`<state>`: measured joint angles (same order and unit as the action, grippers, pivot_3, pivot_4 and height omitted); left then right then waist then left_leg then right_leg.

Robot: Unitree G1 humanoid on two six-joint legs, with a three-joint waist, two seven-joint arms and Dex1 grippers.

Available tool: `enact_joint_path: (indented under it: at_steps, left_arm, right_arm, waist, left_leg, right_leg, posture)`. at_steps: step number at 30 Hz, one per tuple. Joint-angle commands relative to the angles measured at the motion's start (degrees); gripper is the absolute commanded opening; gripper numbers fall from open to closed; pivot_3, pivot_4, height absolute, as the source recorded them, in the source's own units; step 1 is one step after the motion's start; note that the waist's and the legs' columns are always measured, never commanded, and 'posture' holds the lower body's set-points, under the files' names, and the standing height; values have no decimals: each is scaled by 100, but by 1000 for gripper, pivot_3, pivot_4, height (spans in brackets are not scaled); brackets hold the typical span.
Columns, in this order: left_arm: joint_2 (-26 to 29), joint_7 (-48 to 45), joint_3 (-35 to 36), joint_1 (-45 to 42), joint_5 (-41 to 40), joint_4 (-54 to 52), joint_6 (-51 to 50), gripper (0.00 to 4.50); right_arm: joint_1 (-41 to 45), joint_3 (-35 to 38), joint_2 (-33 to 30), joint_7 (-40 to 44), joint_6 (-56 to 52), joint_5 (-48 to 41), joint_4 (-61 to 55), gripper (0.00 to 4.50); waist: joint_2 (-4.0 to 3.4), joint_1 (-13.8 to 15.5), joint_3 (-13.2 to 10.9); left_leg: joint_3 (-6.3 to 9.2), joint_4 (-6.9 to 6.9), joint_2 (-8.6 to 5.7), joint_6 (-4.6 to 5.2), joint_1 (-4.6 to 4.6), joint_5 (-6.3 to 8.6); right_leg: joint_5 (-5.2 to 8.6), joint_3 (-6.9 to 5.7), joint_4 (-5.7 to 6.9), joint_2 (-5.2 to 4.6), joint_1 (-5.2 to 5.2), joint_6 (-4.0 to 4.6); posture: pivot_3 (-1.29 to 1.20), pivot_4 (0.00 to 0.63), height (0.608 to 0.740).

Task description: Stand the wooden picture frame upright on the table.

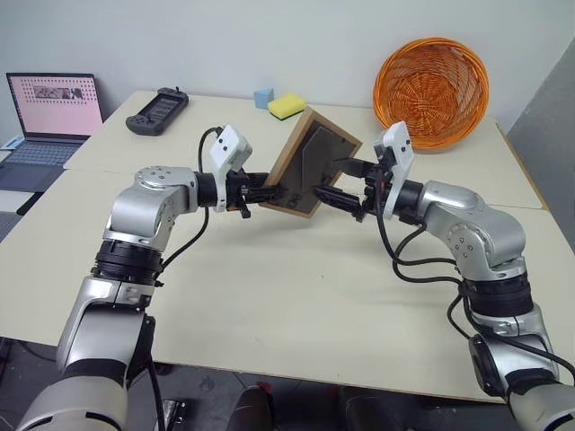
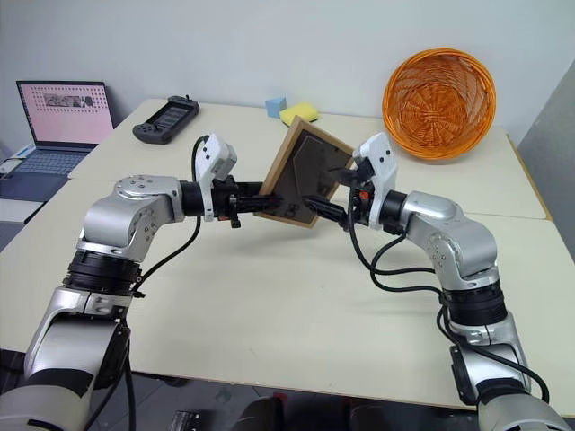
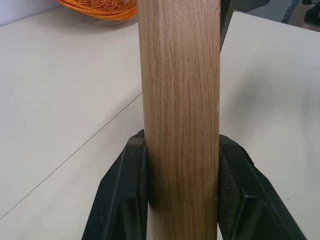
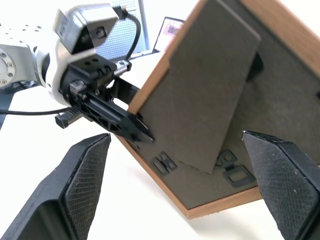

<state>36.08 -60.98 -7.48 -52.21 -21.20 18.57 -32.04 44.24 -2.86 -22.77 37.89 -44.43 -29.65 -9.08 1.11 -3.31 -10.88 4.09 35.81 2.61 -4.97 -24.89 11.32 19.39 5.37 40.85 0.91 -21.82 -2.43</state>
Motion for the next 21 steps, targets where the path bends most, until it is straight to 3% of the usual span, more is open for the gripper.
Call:
enact_joint_path:
  at_steps: [1,21]
  left_arm:
    - [-15,-188,188,-154,-97,-312,35,1300]
    - [-8,-246,303,-114,-118,-681,-175,1300]
  right_arm:
    - [-103,25,0,26,-113,-193,-502,4458]
    - [-70,9,-382,416,418,256,242,4458]
  waist:
    - [0,4,0]
    - [0,-1,0]
  left_leg:
    - [0,0,-1,0,0,0]
    - [-1,1,0,0,0,0]
  right_leg:
    - [0,0,0,0,0,0]
    - [0,1,0,0,0,0]
  posture:
    - [0,150,740]
    - [0,150,740]
